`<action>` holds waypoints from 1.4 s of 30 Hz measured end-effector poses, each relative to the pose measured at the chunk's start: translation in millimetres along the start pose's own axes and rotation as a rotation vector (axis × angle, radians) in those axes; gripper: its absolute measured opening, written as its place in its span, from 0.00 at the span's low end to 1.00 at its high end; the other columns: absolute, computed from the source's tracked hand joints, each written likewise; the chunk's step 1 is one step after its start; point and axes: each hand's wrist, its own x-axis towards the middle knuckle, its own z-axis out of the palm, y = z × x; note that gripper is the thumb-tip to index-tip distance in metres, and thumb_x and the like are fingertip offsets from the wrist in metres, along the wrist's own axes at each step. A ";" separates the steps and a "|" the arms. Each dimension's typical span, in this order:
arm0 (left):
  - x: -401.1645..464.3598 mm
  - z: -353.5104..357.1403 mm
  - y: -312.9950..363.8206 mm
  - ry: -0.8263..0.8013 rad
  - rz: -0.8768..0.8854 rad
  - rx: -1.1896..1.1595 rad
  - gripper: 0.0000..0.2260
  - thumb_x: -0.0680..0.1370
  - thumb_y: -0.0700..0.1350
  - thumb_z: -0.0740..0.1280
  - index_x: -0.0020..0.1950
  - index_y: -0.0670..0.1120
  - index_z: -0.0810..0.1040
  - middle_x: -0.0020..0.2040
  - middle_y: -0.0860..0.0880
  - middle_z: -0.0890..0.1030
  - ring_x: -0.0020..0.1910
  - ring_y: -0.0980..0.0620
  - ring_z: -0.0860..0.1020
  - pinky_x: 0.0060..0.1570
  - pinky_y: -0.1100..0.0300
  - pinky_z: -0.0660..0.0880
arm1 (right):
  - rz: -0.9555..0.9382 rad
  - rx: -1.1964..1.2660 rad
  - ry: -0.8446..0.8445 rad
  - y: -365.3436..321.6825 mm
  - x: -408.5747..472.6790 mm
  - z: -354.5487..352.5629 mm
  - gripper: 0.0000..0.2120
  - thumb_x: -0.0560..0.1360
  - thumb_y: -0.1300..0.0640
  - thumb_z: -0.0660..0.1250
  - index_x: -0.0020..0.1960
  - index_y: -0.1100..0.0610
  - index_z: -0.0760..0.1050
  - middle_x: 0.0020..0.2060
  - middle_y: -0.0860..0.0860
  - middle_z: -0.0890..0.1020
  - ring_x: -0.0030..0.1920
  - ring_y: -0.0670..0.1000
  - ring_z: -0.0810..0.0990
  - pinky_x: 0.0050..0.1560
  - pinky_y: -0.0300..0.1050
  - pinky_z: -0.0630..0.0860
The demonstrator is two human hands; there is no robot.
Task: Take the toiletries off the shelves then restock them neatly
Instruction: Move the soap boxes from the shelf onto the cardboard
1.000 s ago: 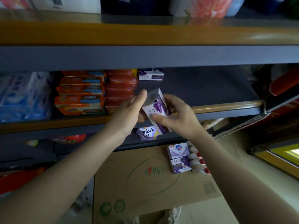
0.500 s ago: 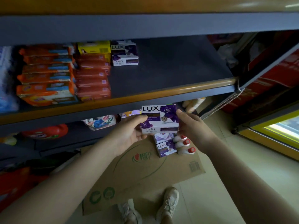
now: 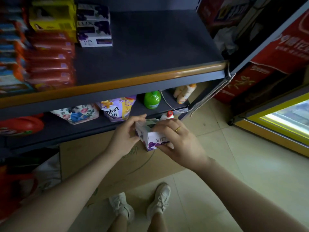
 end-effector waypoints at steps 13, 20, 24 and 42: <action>-12.1 55.8 -72.2 0.141 -0.686 -0.054 0.09 0.73 0.43 0.71 0.51 0.46 0.74 0.48 0.49 0.80 0.45 0.54 0.78 0.44 0.64 0.74 | 0.788 0.319 -0.511 100.6 -48.4 42.4 0.10 0.75 0.54 0.67 0.55 0.56 0.77 0.50 0.51 0.80 0.50 0.50 0.77 0.56 0.49 0.74; 11.9 86.8 -131.7 0.375 -0.986 -0.174 0.17 0.74 0.49 0.70 0.58 0.42 0.75 0.54 0.42 0.80 0.53 0.43 0.79 0.59 0.46 0.74 | 0.848 0.320 -0.495 137.7 -48.3 42.4 0.10 0.78 0.57 0.60 0.54 0.57 0.78 0.50 0.55 0.81 0.50 0.54 0.78 0.53 0.45 0.73; 19.5 105.5 -147.0 0.428 -0.966 -0.051 0.17 0.74 0.52 0.69 0.57 0.42 0.76 0.52 0.44 0.81 0.51 0.44 0.79 0.54 0.51 0.76 | 0.871 0.396 -0.475 149.2 -39.7 41.9 0.06 0.76 0.55 0.61 0.46 0.49 0.77 0.48 0.51 0.81 0.50 0.53 0.78 0.55 0.50 0.75; 7.2 -11.1 2.6 0.296 -0.290 0.279 0.11 0.79 0.40 0.62 0.60 0.45 0.75 0.53 0.52 0.79 0.55 0.52 0.77 0.54 0.64 0.73 | 0.740 0.938 -0.247 54.2 85.6 10.8 0.07 0.79 0.59 0.60 0.51 0.60 0.75 0.39 0.50 0.80 0.37 0.46 0.77 0.35 0.32 0.71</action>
